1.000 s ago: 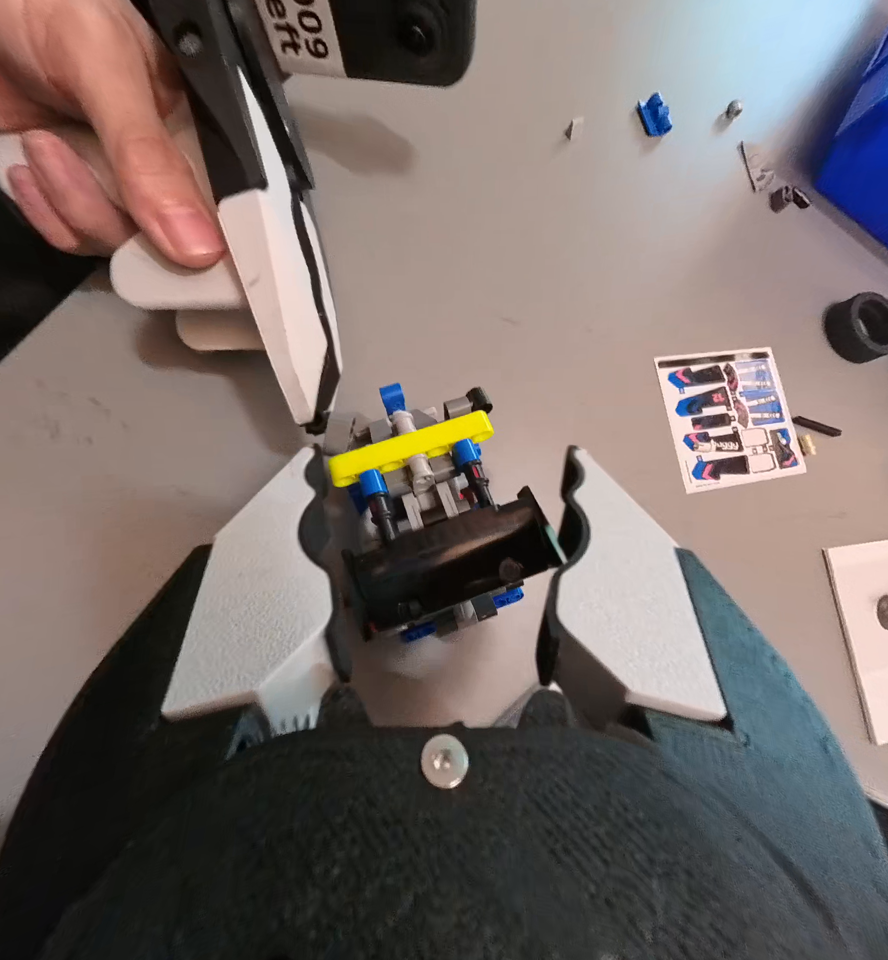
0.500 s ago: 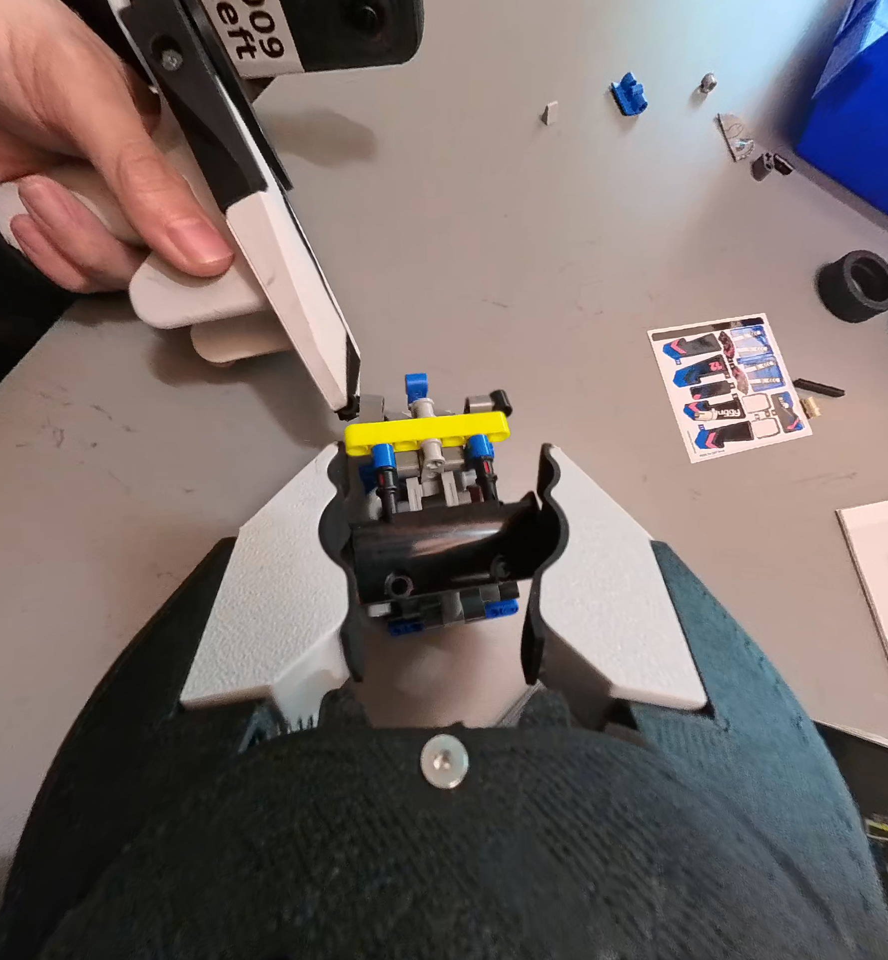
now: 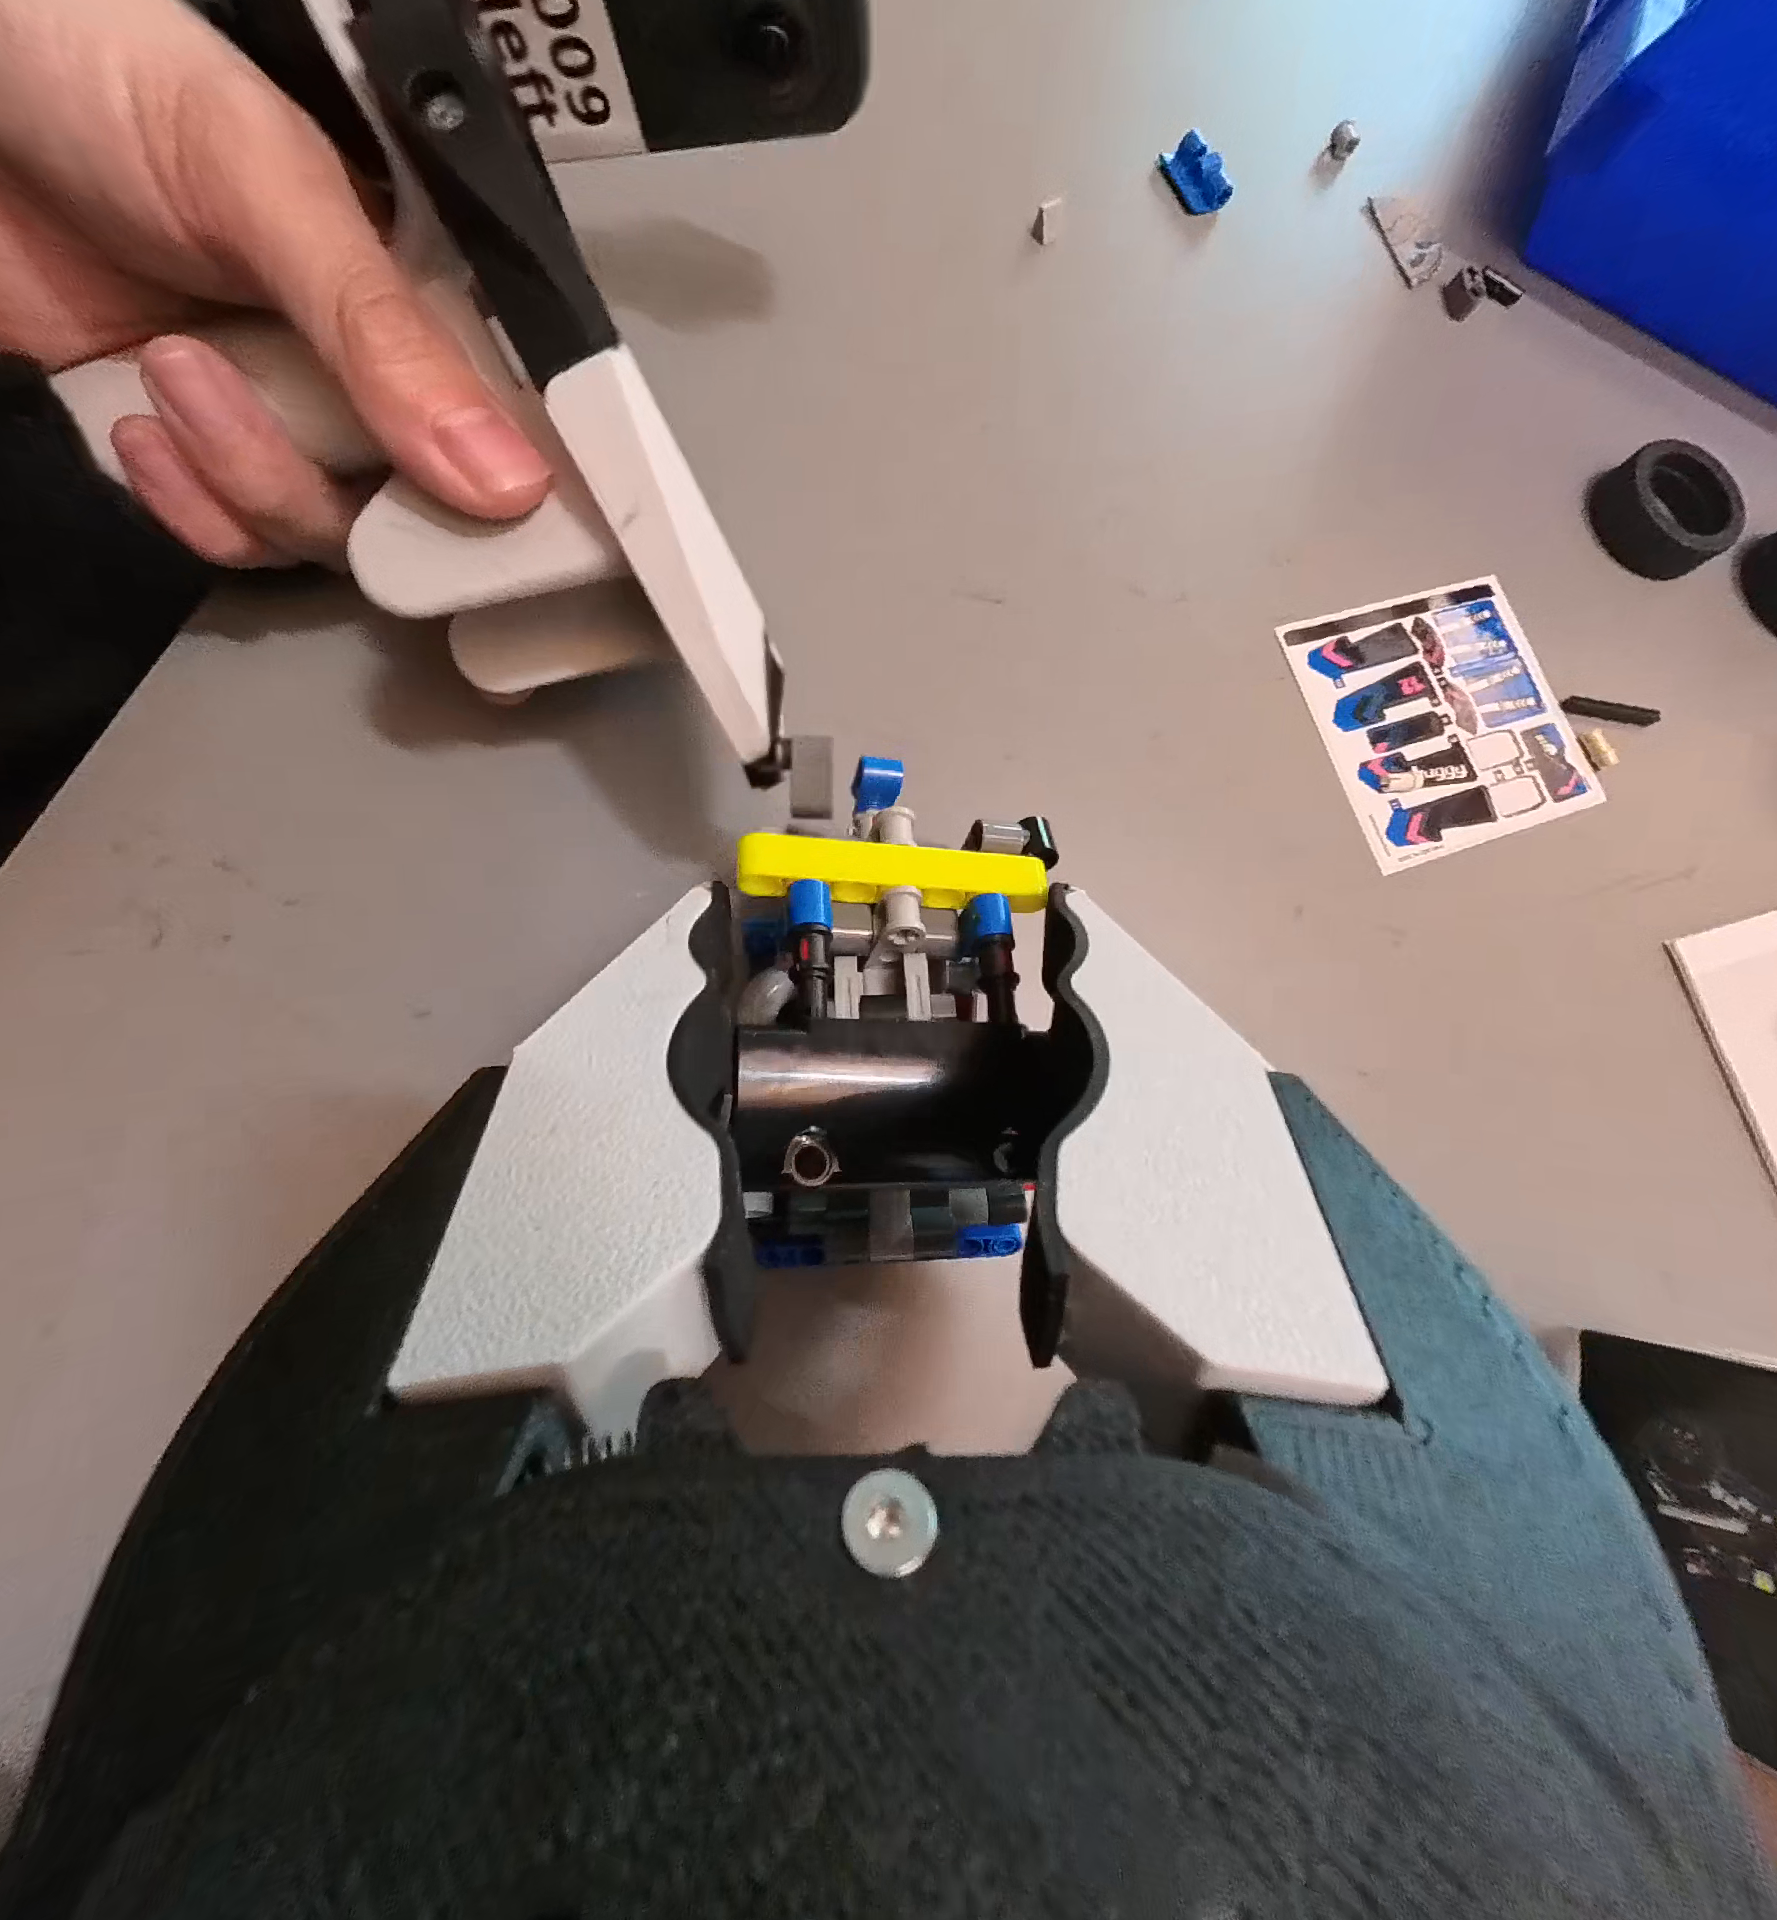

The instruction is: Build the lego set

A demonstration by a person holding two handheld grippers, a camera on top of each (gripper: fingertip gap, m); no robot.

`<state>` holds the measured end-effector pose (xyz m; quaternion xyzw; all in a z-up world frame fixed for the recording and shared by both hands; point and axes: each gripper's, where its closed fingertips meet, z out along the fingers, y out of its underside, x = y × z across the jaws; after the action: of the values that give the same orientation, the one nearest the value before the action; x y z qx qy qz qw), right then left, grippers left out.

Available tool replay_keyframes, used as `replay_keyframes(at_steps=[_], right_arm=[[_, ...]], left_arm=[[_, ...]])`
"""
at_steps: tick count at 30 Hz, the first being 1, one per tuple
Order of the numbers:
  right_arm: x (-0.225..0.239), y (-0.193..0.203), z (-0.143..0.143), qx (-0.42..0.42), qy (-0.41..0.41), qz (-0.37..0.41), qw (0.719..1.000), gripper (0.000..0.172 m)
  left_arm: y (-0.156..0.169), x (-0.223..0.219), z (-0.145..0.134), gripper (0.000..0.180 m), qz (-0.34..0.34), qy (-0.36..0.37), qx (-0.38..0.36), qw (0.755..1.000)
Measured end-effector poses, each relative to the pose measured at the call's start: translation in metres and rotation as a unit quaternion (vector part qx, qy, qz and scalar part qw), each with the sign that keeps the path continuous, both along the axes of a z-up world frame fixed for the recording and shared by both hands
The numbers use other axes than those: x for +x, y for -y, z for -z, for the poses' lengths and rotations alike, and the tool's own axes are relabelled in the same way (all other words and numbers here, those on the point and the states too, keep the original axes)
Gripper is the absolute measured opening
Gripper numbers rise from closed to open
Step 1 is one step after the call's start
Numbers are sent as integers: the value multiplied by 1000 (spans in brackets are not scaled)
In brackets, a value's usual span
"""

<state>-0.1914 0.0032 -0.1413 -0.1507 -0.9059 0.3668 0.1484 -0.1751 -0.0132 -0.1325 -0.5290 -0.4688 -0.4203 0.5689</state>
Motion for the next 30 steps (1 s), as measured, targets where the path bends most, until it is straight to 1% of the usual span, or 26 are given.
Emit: replay_keyframes(at_steps=[3, 5, 6, 9, 11, 13, 14, 15, 18, 20, 22, 23, 25, 27, 28, 29, 30], right_arm=[[-3, 1, 0, 2, -16, 8, 1000, 56], [-4, -2, -1, -3, -8, 15, 1000, 55], [-5, -3, -1, -12, 5, 18, 1000, 54], [-14, -7, -2, -54, 68, 31, 996, 54], [-20, -10, -2, -98, 155, 47, 982, 54], [-32, -15, -1, -140, 235, 82, 958, 54], [-37, -17, -2, -157, 258, 88, 949, 55], [-44, -21, -1, -166, 263, 95, 946, 58], [-63, -33, -5, -188, 246, 128, 942, 62], [-68, -36, -8, -198, 228, 120, 946, 63], [-74, -40, -14, -193, 195, 118, 954, 70], [-72, -41, -17, -184, 180, 109, 960, 69], [-67, -47, -23, -137, 126, 84, 979, 71], [-59, -53, -25, -52, 43, 38, 997, 68], [-56, -51, -28, -14, -10, 7, 1000, 67], [-54, -48, -29, 17, -53, -21, 998, 59], [-54, -46, -27, 44, -71, -35, 996, 54]], left_arm=[[-1, -1, -3, 6, 31, 8, 12, 999], [-1, 4, -4, 6, 60, -15, 8, 998], [-1, 4, -3, 6, 70, -42, -3, 997], [3, -4, -6, 6, 81, -124, -30, 988], [5, -14, -9, 6, 86, -168, -47, 981], [6, -23, -11, 5, 93, -186, -53, 977], [6, -27, -11, 5, 97, -192, -56, 975], [6, -30, -11, 5, 102, -195, -58, 974], [5, -38, -8, 6, 117, -214, -74, 967], [2, -44, -8, 6, 124, -209, -70, 968], [0, -49, -8, 6, 134, -197, -66, 969], [-1, -52, -7, 6, 138, -193, -64, 969], [-3, -56, -7, 6, 143, -189, -61, 970], [-4, -59, -8, 6, 148, -185, -55, 970], [-4, -60, -7, 6, 151, -187, -55, 969], [-4, -60, -7, 6, 153, -191, -56, 968], [-4, -61, -7, 5, 155, -194, -55, 967]])
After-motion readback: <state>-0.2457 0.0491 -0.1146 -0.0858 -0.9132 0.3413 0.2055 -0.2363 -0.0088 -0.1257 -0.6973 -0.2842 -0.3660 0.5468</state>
